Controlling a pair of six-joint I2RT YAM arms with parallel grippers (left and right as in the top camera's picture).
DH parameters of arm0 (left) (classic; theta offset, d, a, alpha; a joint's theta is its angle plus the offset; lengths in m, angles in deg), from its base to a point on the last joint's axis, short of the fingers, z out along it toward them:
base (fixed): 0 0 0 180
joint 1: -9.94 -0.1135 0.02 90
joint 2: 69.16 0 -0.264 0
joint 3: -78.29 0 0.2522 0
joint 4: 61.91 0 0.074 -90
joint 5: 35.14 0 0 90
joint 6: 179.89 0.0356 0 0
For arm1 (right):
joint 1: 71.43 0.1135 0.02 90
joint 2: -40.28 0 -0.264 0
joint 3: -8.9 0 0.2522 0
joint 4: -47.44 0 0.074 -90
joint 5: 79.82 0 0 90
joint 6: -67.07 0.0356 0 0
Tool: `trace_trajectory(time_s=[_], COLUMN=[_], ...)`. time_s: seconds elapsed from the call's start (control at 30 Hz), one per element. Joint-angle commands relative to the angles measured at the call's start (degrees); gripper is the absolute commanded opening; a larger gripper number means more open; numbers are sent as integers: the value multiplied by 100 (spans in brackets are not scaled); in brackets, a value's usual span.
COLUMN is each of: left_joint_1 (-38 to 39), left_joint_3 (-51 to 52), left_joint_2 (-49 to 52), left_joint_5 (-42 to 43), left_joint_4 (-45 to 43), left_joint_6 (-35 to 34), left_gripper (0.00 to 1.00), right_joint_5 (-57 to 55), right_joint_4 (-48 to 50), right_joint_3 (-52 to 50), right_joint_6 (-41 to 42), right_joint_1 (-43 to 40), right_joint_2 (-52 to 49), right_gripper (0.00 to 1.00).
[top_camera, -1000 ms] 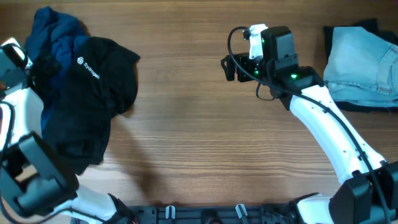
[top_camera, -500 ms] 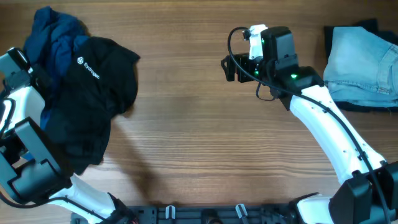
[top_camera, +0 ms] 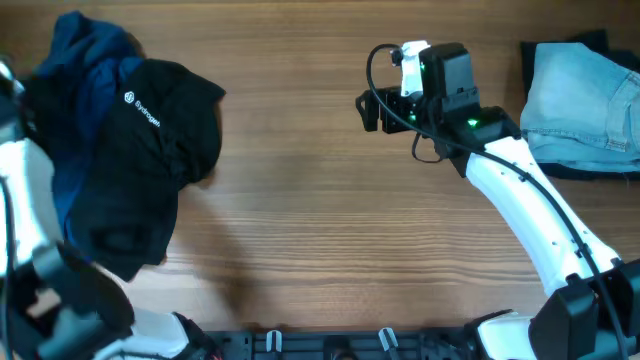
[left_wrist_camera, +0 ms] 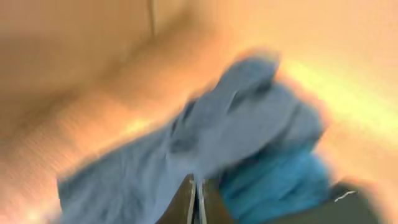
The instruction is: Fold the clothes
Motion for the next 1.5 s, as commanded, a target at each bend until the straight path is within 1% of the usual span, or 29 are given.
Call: trace_trajectory(time_s=[0.0,0.13,0.3,0.4,0.43,0.47,0.5,0.53,0.6,0.63,0.67,0.7,0.73,0.77,0.83,0.93,1.13,1.2,1.27,1.33,1.37,1.47], left_joint_1=[-9,28,304,485,540,573,610,638,638,638,638,638,638,638,638,638,621,597,560,511,483,474], left_joint_3=[-1156,-2109,-2865,-3067,-3064,-3064,-3064,-3064,-3064,-3064,-3064,-3064,-3064,-3064,-3064,-3064,-3064,-3064,-3064,-3064,-3064,-3064], left_joint_2=[-874,-1375,-1683,-1797,-1814,-1818,-1816,-1816,-1816,-1816,-1816,-1814,-1805,-1794,-1714,-1423,-127,509,916,1390,1781,2232], left_joint_5=[793,1281,1342,1342,1344,1344,1346,1344,1344,1344,1344,1344,1344,1342,1342,1335,1016,787,782,752,553,326], left_joint_4=[352,494,645,1134,1456,1681,1989,2297,2852,3088,3294,3508,3624,3742,3875,3923,3936,3746,3556,3276,3012,2697], left_joint_6=[-74,-81,-96,-98,-98,-98,-98,-98,-98,-98,-98,-98,-98,-98,-63,286,815,846,848,850,874,1091], left_gripper=[4,4,4,4,9,22,37,47,60,64,72,87,95,100,100,100,100,100,100,100,100,100], right_joint_5=[-28,-22,192,522,693,898,1054,1250,1399,1397,1410,1464,1484,1480,1478,1480,1473,1471,1394,1250,1211,1069], right_joint_4=[-37,-66,-68,46,179,352,496,695,1014,1102,1193,1307,1373,1432,1462,1432,1172,1051,944,791,662,533], right_joint_3=[125,125,125,125,125,125,125,125,125,125,125,125,125,125,125,125,125,125,125,125,125,125], right_joint_6=[94,192,190,186,190,186,188,190,369,422,476,494,492,525,533,501,293,160,125,114,9,-7], right_joint_1=[-4,-4,-4,-4,-4,0,7,31,129,173,225,297,341,404,457,470,468,468,468,468,468,468], right_joint_2=[-17,-17,-15,-17,-33,-55,-85,-125,-245,-304,-358,-442,-498,-562,-608,-612,-610,-610,-610,-612,-612,-612], right_gripper=[100,99,100,100,100,100,99,100,99,100,100,99,99,100,99,99,100,100,100,100,99,99])
